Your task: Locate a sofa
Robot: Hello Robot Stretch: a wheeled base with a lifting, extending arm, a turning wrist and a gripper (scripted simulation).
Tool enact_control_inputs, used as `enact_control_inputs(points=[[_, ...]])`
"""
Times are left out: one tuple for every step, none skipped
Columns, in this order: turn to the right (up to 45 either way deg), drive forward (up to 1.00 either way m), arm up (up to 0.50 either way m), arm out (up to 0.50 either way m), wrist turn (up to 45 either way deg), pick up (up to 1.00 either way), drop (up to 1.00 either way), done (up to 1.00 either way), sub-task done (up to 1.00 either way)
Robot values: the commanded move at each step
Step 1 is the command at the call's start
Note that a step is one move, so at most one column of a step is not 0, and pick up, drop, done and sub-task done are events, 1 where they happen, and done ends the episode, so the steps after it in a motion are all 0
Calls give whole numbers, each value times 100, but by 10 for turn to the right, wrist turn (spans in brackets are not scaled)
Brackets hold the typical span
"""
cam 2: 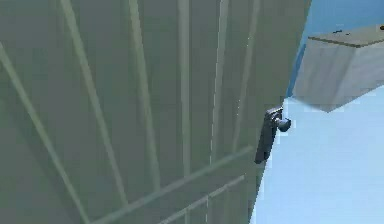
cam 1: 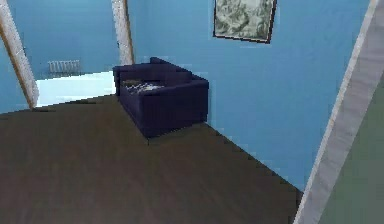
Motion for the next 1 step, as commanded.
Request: enact_control_inputs(points=[[-210,0,0,0,0,0,0,0,0]])
